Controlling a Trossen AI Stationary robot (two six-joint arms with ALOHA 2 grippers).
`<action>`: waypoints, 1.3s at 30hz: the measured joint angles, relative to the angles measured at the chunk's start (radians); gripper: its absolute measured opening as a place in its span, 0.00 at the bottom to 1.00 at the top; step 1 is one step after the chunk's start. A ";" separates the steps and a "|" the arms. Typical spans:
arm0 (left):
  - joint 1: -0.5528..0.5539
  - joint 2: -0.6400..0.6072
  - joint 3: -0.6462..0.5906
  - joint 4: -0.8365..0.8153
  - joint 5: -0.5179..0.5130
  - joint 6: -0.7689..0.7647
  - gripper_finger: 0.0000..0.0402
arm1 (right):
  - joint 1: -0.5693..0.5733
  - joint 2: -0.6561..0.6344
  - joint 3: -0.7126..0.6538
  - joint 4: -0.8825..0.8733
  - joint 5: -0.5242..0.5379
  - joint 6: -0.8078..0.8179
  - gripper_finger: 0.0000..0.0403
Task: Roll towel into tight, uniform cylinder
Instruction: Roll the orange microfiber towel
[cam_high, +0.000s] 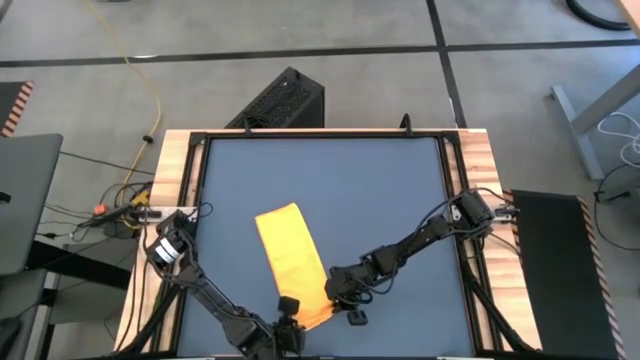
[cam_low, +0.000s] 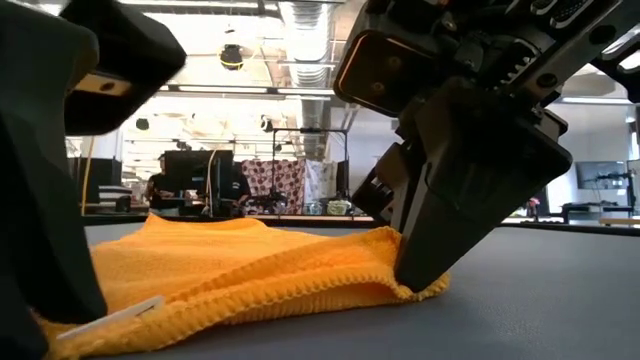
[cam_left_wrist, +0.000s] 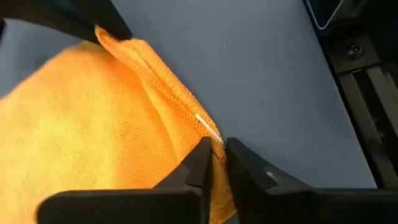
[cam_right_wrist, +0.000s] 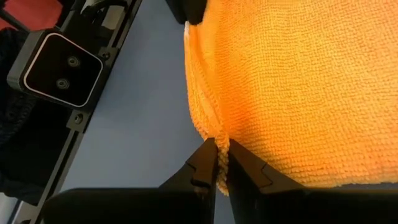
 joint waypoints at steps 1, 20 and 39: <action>0.007 0.000 0.000 -0.006 0.021 -0.001 0.03 | 0.002 0.000 0.000 0.000 0.000 0.000 0.14; 0.038 -0.098 -0.009 -0.052 0.083 0.002 0.00 | -0.019 -0.030 0.001 -0.022 -0.154 -0.175 0.14; 0.040 -0.108 -0.007 0.022 0.114 0.011 0.00 | -0.011 -0.316 0.000 -0.393 0.014 -0.305 0.20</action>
